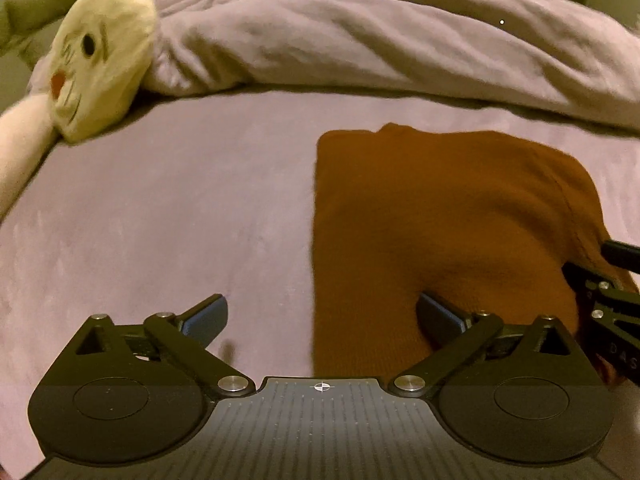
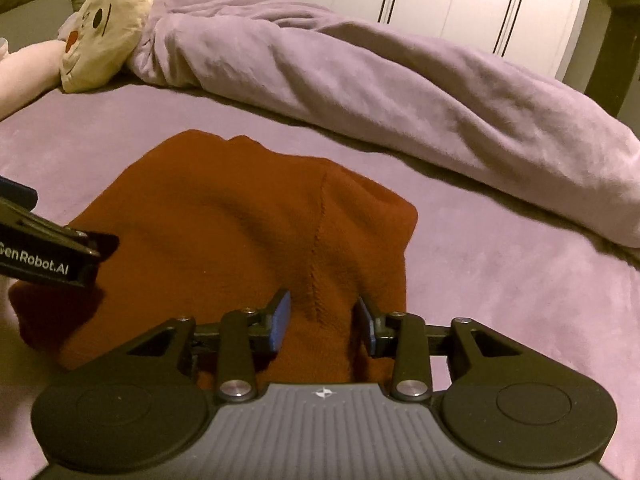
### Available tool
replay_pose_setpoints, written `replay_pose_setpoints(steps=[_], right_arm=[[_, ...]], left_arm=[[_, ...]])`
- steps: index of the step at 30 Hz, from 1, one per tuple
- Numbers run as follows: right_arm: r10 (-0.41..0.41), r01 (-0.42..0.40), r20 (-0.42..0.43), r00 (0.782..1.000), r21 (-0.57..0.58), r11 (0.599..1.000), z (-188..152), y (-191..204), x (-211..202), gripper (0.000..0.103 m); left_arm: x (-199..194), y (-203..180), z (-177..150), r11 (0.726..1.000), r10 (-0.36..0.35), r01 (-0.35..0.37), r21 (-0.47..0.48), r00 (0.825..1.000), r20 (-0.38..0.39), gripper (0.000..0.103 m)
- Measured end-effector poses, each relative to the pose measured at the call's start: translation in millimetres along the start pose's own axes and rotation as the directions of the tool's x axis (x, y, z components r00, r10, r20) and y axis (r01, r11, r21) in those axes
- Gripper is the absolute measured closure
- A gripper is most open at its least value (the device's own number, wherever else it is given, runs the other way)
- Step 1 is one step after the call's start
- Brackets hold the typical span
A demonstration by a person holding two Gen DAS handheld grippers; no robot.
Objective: Fold small clothes
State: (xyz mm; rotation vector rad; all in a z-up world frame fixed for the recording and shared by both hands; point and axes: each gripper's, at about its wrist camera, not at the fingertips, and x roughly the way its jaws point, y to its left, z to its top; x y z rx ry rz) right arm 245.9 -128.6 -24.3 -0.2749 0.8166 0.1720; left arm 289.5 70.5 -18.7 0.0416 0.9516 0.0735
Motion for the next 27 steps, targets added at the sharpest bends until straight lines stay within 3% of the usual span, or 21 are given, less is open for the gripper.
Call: replay_pose_setpoints(steps=[5,6,9,12,16,20,27], right_arm=[[0.016,-0.013,-0.025,1.0,0.111,0.994,-4,-12,-25,0.036],[0.027,-0.02,-0.047,0.999,0.139,0.99,-9,-14,-33,0.026],[0.05,-0.033,-0.088,0.995,0.187,0.982,-28,-14,-56,0.019],[0.05,-0.017,-0.151,0.987,0.217,0.976,-41,-7,-73,0.004],[0.079,-0.032,-0.184,0.98,0.245,0.969,-46,6,-89,0.004],[0.071,-0.012,-0.229,0.971,0.249,0.969,-41,18,-98,0.004],[0.067,-0.01,-0.214,0.975,0.255,0.967,-28,21,-113,0.004]], left_arm=[[-30,27,-22,0.988,-0.047,0.045,-0.147,0.999,-0.009,0.0],[-39,32,-29,0.983,-0.061,0.058,-0.171,0.998,-0.011,0.0],[-58,41,-47,0.972,-0.093,0.081,-0.219,0.995,-0.045,0.0],[-76,45,-60,0.969,-0.116,0.103,-0.224,0.992,-0.043,0.0],[-93,40,-61,0.98,-0.155,0.149,-0.132,0.987,-0.035,0.0],[-107,33,-58,0.988,-0.143,0.141,-0.063,0.99,-0.018,0.0],[-108,30,-54,0.991,-0.126,0.124,-0.045,0.99,-0.058,0.0]])
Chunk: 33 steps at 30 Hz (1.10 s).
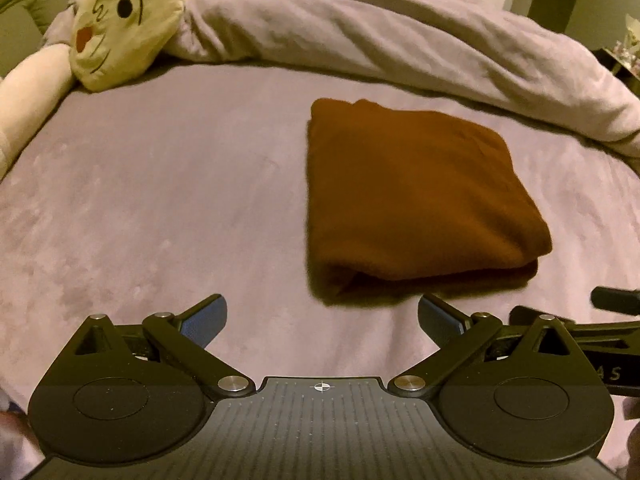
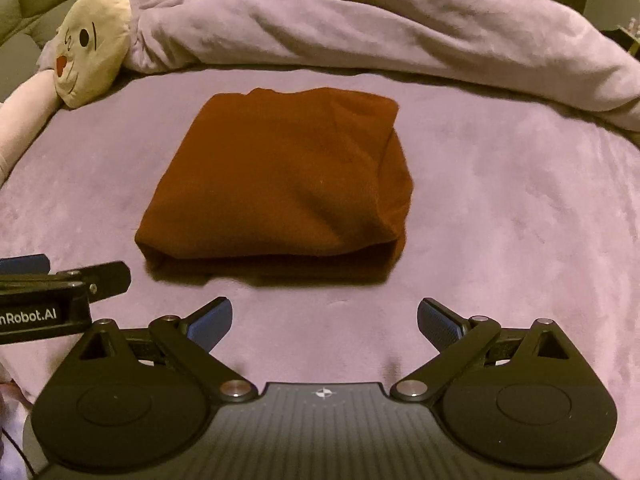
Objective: Fold small clothes
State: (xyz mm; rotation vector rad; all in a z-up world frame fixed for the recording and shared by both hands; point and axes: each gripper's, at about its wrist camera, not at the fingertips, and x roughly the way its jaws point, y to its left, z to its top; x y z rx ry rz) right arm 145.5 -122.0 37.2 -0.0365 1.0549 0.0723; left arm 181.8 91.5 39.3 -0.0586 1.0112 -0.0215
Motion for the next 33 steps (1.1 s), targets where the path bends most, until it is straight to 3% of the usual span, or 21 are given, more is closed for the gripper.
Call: replay_pose_setpoints(steps=[6,33], right_arm=[[-0.046,0.046,0.009,0.999,-0.002,0.999,2,-1,-7,0.004],[-0.038,0.037,0.03,0.999,0.026,0.999,4,-9,-19,0.004]], left_arm=[[-5,-3,3,1.0,0.003,-0.003,0.019,1.0,0.0,0.0],[-11,-7,2,0.999,0.005,-0.005,0.033,1.0,-0.012,0.0]])
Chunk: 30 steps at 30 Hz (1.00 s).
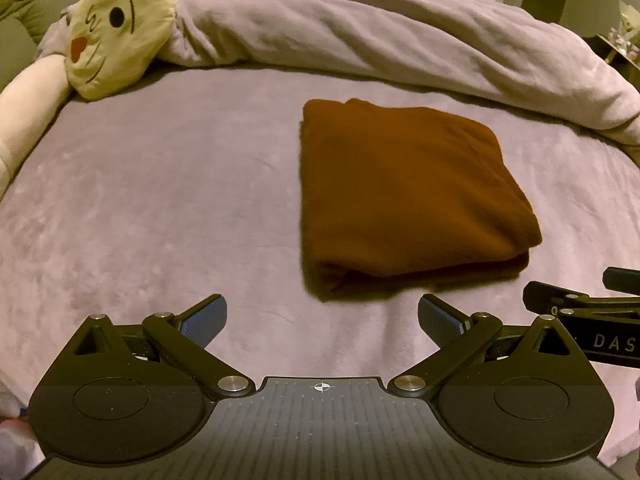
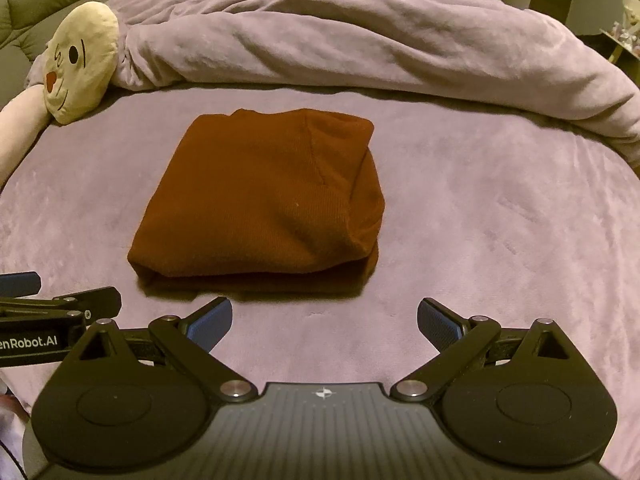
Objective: Fold small clothes
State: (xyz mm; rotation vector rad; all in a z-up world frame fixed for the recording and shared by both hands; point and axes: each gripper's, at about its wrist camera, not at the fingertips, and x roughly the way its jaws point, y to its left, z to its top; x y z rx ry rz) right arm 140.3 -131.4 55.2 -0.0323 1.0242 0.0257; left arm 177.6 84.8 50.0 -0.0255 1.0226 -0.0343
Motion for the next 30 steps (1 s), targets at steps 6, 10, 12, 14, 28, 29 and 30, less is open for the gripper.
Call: replay_pose_setpoints(steps=[6,10,12,14,28,29,30], right_arm=[[0.001,-0.001,-0.001,1.0,0.0,1.0,1,0,-1,0.004],[0.002,-0.002,-0.003,1.0,0.001,1.0,1,1,-1,0.004],[0.003,-0.003,-0.002,1.0,0.0,1.0,1,0,-1,0.004],[0.003,-0.003,0.001,1.0,0.0,1.0,1,1,-1,0.004],[0.008,-0.008,0.0,1.0,0.0,1.0,0,0,1,0.004],[0.009,-0.009,0.0,1.0,0.0,1.0,0,-1,0,0.004],[0.01,-0.01,0.001,1.0,-0.001,1.0,0,-1,0,0.004]], left_arm=[[0,-3,-1,1.0,0.006,-0.006,-0.004,1.0,0.0,0.0],[0,-1,-1,1.0,-0.001,0.001,-0.01,1.0,-0.006,0.0],[1,0,-1,1.0,0.001,-0.001,-0.011,1.0,-0.007,0.0],[1,1,-1,1.0,0.001,-0.001,-0.013,1.0,-0.008,0.0],[1,-14,-5,0.995,0.067,-0.067,0.078,0.998,0.005,0.0],[1,-13,-5,0.996,0.058,-0.058,0.073,0.998,0.004,0.0],[1,-12,-5,0.996,0.049,-0.049,0.068,0.999,0.002,0.0]])
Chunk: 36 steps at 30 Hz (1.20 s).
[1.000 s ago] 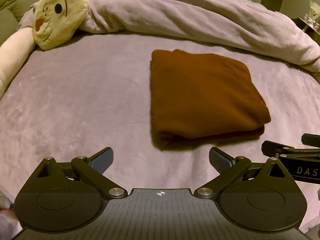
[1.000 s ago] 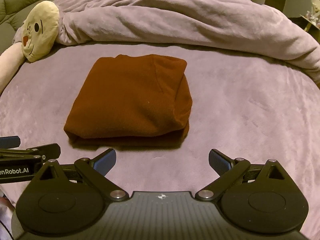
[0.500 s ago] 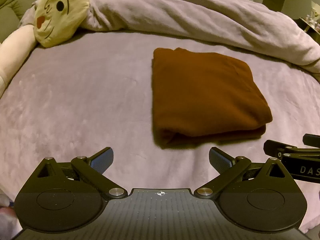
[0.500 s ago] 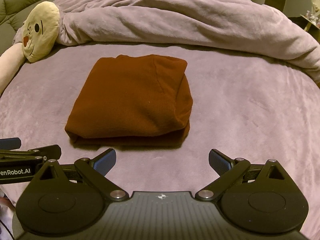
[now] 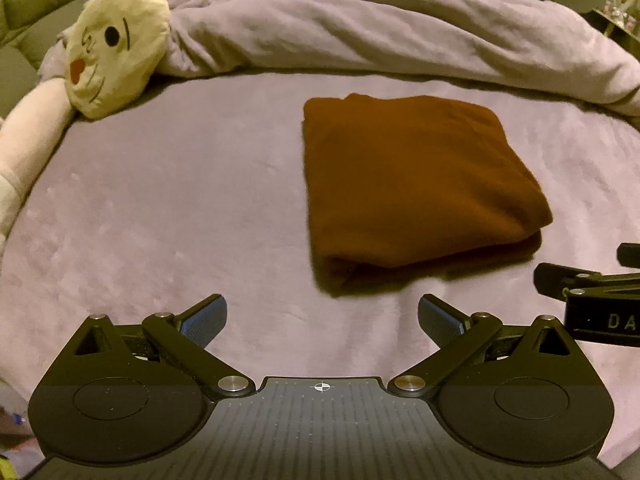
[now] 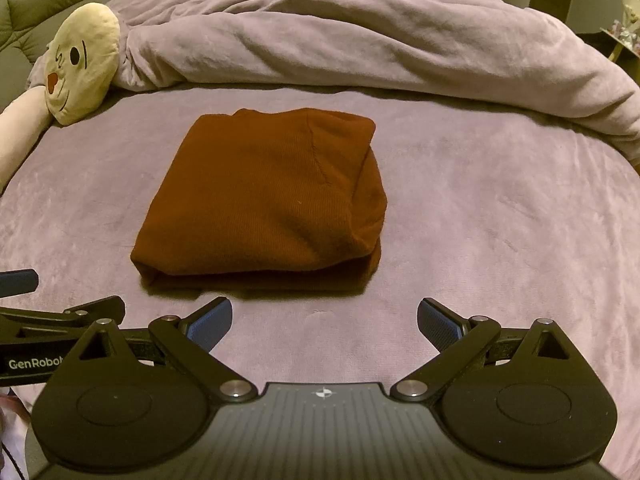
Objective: Fold small clothes
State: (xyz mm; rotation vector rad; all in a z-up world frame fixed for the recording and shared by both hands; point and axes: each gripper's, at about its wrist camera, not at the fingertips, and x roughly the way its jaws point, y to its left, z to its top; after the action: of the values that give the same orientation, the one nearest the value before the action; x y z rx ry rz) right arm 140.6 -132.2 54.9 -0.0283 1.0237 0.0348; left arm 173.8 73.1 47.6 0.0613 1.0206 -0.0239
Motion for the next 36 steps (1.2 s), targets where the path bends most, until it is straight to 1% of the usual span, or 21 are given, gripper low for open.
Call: replay_pose_setpoints(steps=[6,15,27,36], right_arm=[[0.0,0.0,0.007,1.0,-0.002,1.0,0,0,-2,0.004],[0.0,0.0,0.016,1.0,-0.005,1.0,0,1,-5,0.004],[0.006,-0.006,0.028,1.0,-0.007,1.0,-2,0,-11,0.004],[0.01,-0.009,0.033,0.999,-0.004,1.0,-3,2,-13,0.004]], left_arm=[[-1,1,0,1.0,0.0,0.0,-0.003,1.0,0.0,0.0],[-4,3,0,0.999,-0.035,0.035,-0.02,0.999,0.006,0.0],[-5,3,0,0.999,-0.03,0.03,-0.02,1.0,-0.005,0.0],[-7,2,-1,0.999,-0.031,0.032,-0.036,0.999,0.006,0.0]])
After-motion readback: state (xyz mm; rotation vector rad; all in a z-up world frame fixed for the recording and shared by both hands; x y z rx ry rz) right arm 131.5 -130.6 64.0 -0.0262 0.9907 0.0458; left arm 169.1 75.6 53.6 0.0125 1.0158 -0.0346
